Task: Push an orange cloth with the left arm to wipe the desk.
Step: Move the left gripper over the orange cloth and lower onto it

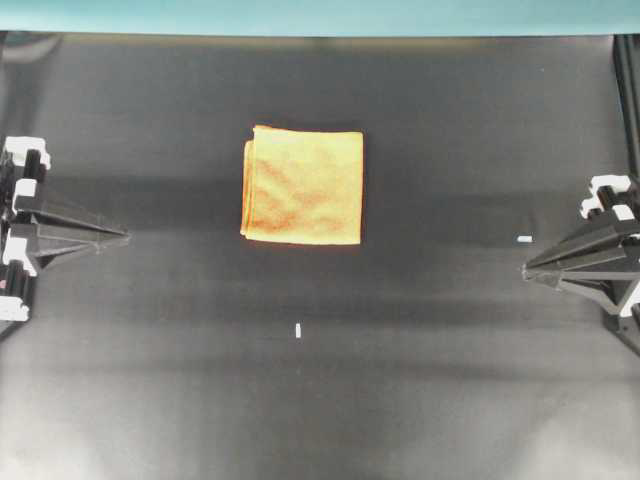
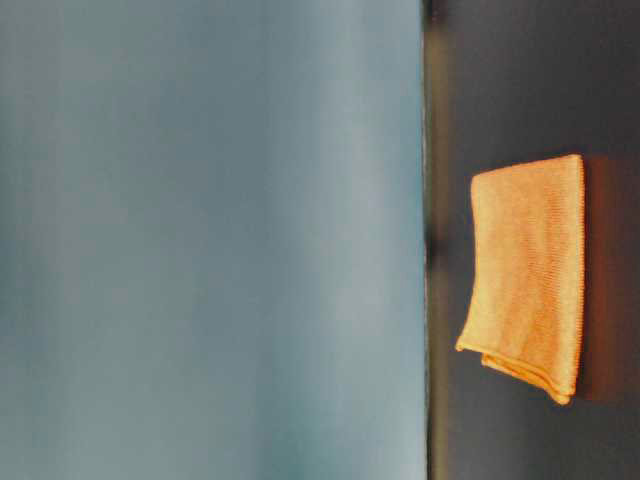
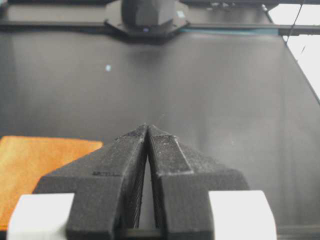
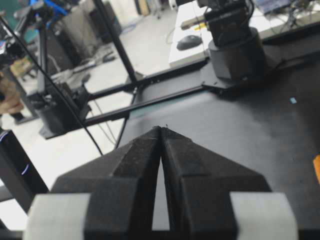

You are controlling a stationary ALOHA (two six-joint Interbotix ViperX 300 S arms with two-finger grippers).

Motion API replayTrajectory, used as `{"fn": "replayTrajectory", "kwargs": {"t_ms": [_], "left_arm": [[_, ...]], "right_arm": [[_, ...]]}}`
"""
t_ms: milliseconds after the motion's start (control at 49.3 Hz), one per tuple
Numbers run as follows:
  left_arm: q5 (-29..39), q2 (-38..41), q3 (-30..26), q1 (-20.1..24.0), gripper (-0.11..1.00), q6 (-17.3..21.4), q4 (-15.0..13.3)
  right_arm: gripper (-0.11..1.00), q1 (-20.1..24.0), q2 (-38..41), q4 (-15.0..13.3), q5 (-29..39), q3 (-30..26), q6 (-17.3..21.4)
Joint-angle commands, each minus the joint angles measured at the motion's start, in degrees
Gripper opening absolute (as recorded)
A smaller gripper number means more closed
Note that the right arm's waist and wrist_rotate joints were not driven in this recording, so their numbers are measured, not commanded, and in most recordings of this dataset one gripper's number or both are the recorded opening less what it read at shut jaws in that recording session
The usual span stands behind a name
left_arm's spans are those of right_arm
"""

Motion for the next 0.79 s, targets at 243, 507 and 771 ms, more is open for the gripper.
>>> {"fn": "replayTrajectory", "kwargs": {"t_ms": [243,507,771], "left_arm": [[-3.69,16.61,-2.99,8.00,0.00,0.09,2.29],[-13.80,36.12,-9.76,15.56,0.00,-0.70,2.29],[-15.38,55.81,-22.06,17.58,0.21,-0.53,2.29]], "right_arm": [[0.00,-0.09,0.09,0.00,5.19,-0.18,0.00],[0.00,0.00,-0.35,0.09,6.50,1.23,0.09],[0.00,0.00,-3.43,0.09,7.12,3.25,0.00]]}}
